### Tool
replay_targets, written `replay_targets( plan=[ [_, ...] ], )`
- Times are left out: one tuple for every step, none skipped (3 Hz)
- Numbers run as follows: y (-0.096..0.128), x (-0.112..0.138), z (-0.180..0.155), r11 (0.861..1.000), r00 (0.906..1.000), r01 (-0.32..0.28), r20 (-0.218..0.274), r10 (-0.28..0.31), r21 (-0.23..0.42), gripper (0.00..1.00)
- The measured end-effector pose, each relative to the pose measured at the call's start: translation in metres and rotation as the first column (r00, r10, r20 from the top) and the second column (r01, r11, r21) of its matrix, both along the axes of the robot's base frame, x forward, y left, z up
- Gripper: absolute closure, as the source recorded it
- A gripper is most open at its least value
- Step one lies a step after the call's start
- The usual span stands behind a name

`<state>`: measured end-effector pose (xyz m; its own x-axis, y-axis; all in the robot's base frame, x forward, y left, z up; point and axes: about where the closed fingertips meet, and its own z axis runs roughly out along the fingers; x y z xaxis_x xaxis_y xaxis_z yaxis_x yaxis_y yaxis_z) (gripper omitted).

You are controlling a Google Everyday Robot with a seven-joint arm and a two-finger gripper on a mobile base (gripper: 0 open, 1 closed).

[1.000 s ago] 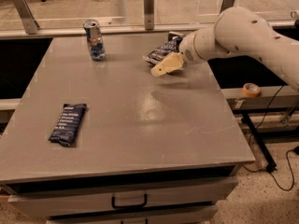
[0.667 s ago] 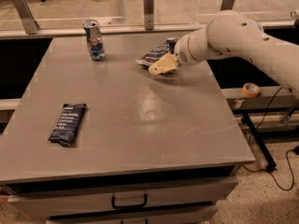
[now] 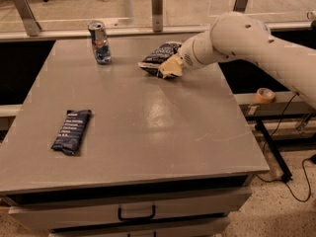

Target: Pick blue chip bag

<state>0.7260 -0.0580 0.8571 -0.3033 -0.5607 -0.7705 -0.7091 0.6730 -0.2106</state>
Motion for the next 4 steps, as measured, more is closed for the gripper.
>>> replay_targets(
  plan=[
    [0.002,0.002,0.004,1.0,0.9999,-0.006,0.013,0.006,-0.002,0.88],
    [0.005,0.002,0.022,0.998,0.9967,-0.051,0.064,0.049,0.032,1.0],
    [0.007,-0.005,0.067,0.985,0.9774,-0.139,0.174,0.12,0.102,1.0],
    [0.006,-0.015,0.101,0.969,0.9533,-0.206,0.252,0.166,0.139,1.0]
  ],
)
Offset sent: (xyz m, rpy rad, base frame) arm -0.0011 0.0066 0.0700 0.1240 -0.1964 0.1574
